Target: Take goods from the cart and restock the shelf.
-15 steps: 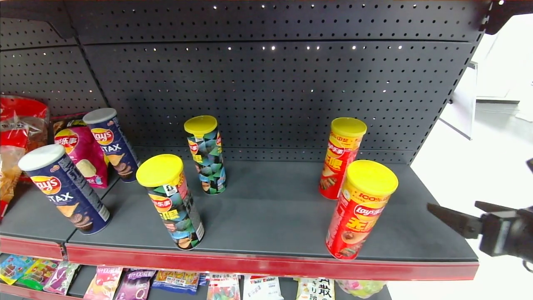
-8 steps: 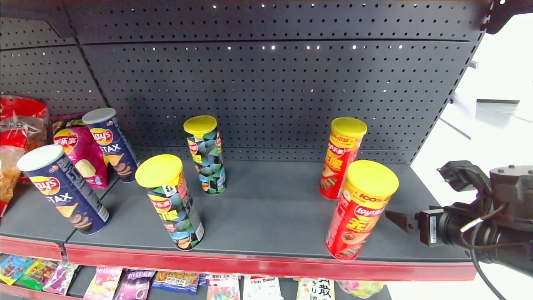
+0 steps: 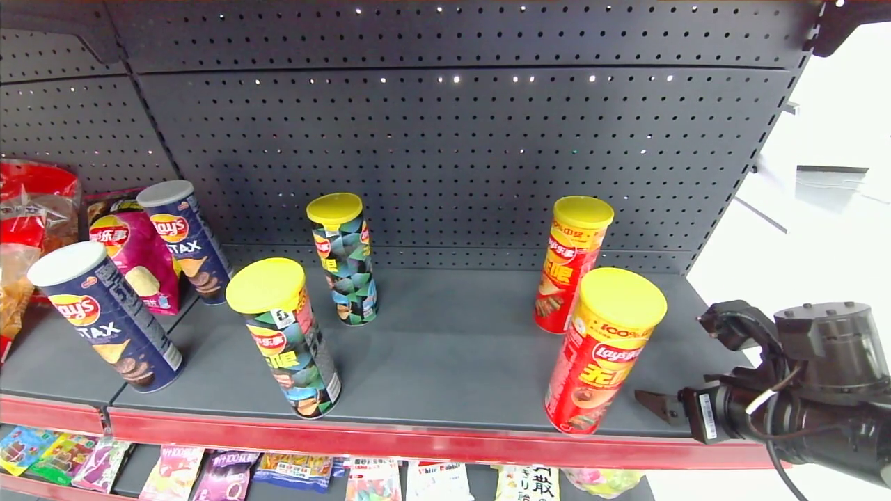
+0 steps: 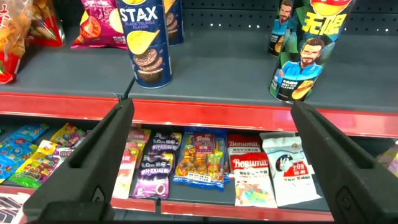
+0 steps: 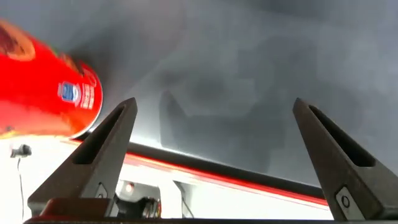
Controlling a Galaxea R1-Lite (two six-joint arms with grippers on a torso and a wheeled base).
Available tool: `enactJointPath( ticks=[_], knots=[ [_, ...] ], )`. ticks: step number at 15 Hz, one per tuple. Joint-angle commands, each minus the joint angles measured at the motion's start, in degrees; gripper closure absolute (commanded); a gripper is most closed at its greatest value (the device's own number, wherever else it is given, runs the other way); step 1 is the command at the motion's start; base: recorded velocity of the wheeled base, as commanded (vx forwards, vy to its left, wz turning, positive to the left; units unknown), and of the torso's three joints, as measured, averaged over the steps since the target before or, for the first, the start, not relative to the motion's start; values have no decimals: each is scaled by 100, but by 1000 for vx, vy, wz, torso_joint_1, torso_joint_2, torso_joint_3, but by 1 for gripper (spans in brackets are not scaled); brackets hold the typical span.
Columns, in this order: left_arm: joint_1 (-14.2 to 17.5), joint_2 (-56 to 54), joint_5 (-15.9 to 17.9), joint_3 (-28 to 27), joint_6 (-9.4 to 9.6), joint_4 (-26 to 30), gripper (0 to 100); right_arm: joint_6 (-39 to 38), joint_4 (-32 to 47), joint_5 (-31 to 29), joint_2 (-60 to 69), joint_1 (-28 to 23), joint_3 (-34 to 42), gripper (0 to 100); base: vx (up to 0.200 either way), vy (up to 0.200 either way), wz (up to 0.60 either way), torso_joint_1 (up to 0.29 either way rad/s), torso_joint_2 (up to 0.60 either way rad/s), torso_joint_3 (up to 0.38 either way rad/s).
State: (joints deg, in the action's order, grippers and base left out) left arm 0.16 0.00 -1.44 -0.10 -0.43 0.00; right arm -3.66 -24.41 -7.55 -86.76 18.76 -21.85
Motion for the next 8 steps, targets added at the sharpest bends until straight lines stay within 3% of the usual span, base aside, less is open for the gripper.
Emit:
enactJointPath(
  ticks=[1, 8],
  knots=[
    [2, 0, 3, 1, -1, 0, 0, 5, -3, 8, -104, 57, 14, 0, 0, 0, 0, 0, 0, 0],
    [2, 0, -6, 1, -1, 0, 0, -12, -38, 8, -465, 268, -92, 0, 0, 0, 0, 0, 0, 0]
  ],
)
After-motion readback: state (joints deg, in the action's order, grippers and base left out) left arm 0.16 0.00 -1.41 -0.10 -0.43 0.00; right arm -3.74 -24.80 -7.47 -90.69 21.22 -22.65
